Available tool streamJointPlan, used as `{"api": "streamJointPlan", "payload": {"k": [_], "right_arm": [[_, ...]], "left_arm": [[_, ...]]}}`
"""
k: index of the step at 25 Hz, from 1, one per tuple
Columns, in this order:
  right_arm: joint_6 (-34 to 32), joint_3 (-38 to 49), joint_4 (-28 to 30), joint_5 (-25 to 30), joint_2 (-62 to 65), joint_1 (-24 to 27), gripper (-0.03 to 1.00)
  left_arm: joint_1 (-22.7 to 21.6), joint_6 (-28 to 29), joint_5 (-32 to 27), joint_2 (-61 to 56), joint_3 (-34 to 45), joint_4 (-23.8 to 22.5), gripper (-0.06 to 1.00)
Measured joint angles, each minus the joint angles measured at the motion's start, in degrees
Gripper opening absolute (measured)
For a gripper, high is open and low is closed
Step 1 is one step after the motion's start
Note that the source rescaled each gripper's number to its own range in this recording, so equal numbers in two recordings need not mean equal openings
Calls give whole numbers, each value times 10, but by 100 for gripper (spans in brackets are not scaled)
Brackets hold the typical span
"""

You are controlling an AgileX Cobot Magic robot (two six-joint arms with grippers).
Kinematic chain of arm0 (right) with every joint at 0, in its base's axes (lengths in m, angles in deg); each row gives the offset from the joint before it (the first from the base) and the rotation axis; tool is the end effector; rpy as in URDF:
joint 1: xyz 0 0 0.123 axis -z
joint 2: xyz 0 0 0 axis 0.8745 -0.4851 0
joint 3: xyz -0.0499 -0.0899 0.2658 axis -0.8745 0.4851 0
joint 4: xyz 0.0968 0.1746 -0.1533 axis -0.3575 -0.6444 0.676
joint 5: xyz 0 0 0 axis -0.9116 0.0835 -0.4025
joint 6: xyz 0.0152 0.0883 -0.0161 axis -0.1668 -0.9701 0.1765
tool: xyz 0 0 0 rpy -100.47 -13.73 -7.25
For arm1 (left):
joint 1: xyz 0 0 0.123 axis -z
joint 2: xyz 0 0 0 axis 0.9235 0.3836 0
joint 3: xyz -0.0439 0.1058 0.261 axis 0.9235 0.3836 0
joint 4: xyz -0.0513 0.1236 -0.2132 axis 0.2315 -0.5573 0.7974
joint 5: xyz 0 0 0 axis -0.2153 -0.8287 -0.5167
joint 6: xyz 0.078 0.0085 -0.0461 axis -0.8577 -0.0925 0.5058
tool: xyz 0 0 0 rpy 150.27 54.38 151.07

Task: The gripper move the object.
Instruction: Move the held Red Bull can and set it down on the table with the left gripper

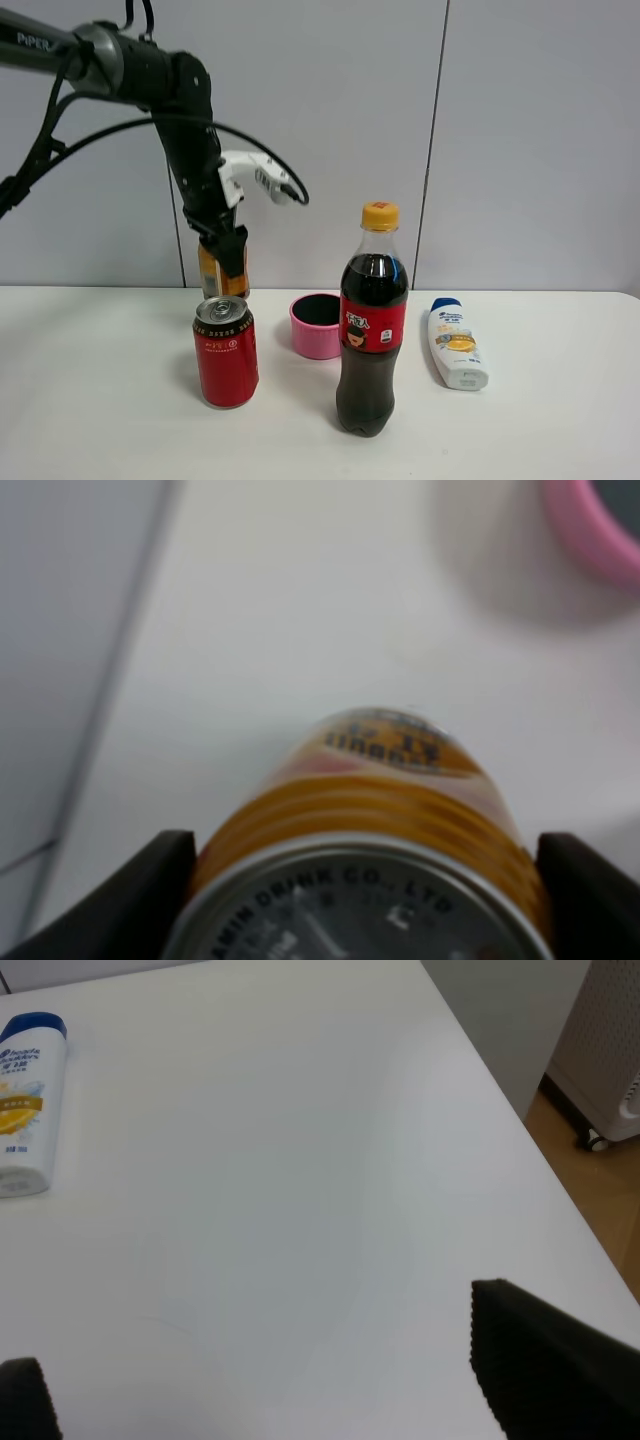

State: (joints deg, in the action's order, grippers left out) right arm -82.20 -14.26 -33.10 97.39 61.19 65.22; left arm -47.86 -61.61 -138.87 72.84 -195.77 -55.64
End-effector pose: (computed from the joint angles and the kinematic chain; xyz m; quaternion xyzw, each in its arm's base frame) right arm -0.0035 0.0003 0.2730 0.0495 0.8557 -0.0084 0.5150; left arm 0.4709 -0.1723 0.2288 0.5133 0.8361 0.0144 0.1929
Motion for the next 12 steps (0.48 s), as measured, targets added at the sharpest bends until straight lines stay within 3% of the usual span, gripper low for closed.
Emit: {"api": "streamJointPlan", "payload": {"k": [2,5,8,12], "right_arm": [[0,0,0,0,0,0,100],[0,0,0,0,0,0,100],[0,0,0,0,0,0,100],[0,0,0,0,0,0,100]], "left_arm": [[0,12,-44,-5,-57,-2,1],[1,70,-54,-16,-124,-4,1],[8,127,-60,-46,-152,-13,1],[37,149,-67,-105,-159,-25,1]]}}
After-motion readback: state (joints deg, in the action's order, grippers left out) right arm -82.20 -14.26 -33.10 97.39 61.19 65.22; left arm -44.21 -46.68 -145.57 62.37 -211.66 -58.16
